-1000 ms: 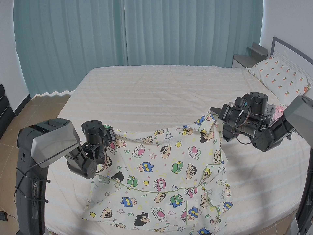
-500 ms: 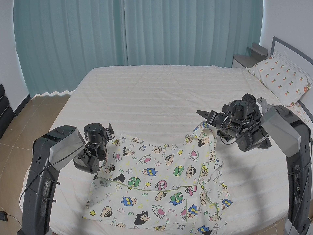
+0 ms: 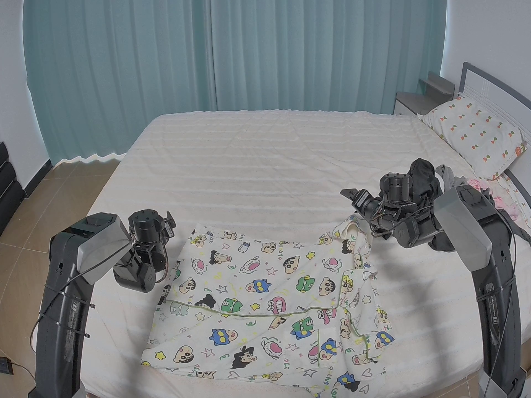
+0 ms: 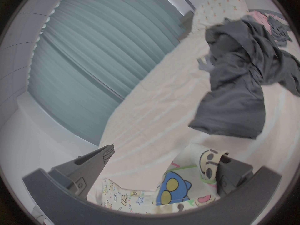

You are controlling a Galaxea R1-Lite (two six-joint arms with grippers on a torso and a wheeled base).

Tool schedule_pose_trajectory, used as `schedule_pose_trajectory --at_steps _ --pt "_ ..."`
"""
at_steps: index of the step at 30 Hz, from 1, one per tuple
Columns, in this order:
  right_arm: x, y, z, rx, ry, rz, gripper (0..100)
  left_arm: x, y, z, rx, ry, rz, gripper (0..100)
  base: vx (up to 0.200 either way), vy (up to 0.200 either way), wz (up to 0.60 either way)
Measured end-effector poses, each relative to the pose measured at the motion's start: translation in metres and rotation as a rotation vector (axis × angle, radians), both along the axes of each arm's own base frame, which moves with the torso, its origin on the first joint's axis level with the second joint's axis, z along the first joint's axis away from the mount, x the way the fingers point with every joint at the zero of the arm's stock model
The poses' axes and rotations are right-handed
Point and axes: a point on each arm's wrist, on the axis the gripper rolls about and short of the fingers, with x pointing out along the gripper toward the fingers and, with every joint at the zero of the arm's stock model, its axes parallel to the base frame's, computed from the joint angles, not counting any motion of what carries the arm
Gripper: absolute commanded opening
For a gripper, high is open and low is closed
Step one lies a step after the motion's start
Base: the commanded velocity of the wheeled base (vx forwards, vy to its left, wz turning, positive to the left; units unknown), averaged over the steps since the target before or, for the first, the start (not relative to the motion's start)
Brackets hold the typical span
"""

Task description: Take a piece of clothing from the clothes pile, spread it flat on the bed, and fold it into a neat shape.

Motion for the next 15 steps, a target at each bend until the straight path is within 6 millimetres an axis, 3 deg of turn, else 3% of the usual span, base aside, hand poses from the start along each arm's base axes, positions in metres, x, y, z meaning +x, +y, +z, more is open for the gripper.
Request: schedule_pose_trajectory --at_steps 10,15 --pt "0.001 -0.002 0.022 0.086 0.003 -0.027 100 -0.017 0.007 0.014 -0.014 0.022 0.01 100 0.0 0.0 0.0" --pt "-0.002 -0.003 0.028 0.148 0.107 -0.036 100 -0.023 0.008 0.02 -0.021 0.027 0.009 100 0.0 0.0 0.0"
